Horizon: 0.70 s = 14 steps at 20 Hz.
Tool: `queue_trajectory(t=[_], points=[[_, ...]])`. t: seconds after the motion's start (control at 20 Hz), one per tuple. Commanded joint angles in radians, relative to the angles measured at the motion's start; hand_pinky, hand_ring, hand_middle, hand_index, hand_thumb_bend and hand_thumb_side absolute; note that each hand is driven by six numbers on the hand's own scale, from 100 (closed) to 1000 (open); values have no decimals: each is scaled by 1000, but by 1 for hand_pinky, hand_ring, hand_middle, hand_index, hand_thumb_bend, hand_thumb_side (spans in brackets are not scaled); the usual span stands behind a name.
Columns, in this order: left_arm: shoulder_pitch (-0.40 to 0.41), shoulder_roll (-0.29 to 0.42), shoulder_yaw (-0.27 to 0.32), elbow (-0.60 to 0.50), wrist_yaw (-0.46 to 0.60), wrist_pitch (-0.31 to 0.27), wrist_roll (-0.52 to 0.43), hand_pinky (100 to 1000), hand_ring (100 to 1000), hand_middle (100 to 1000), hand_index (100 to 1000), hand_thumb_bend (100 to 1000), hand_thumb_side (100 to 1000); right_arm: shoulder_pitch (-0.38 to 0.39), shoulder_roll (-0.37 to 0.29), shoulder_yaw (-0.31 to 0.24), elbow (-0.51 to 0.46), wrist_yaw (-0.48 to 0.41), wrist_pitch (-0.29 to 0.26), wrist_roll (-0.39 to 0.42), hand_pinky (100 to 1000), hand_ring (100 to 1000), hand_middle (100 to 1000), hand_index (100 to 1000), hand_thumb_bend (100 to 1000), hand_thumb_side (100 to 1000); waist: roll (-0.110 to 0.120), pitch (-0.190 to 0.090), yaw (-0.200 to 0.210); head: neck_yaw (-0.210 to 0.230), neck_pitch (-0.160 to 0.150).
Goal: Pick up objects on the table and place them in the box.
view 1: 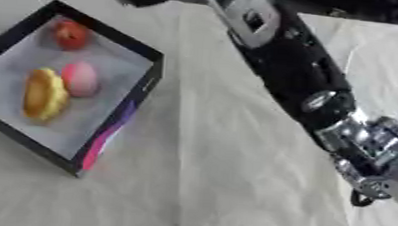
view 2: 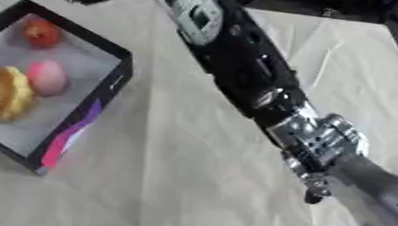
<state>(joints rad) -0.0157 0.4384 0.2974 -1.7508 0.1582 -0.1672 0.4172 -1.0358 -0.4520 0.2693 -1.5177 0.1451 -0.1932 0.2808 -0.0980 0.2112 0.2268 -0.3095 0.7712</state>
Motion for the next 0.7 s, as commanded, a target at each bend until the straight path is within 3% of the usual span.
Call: queue_trajectory(t=[0.05, 0.2, 0.35, 0.5, 0.7], points=[[-5, 23, 5, -18, 0, -3, -2, 896, 729, 778, 894, 100, 755, 17, -123, -82, -137, -229, 78, -35, 965, 864, 785, 901, 100, 428, 29, -27, -7, 23, -1], [-13, 21, -2, -20, 3, -2, -9, 895, 729, 778, 894, 100, 752, 89, -210, -158, -230, -386, 122, -105, 969, 855, 774, 887, 100, 554, 39, -27, -19, 54, -1], [-26, 17, -11, -24, 3, -3, -19, 895, 730, 778, 895, 100, 748, 201, -296, -241, -324, -508, 135, -188, 979, 861, 777, 889, 100, 574, 52, -24, -32, 91, -1], [-43, 10, -20, -30, 8, -4, -26, 895, 730, 779, 895, 100, 742, 325, -346, -315, -397, -562, 134, -248, 989, 863, 777, 889, 100, 562, 68, -18, -45, 115, -1], [-78, -1, -36, -44, 17, -6, -40, 894, 732, 779, 895, 100, 731, 480, -345, -384, -466, -566, 120, -311, 990, 856, 768, 888, 100, 563, 89, -12, -57, 124, -1]])
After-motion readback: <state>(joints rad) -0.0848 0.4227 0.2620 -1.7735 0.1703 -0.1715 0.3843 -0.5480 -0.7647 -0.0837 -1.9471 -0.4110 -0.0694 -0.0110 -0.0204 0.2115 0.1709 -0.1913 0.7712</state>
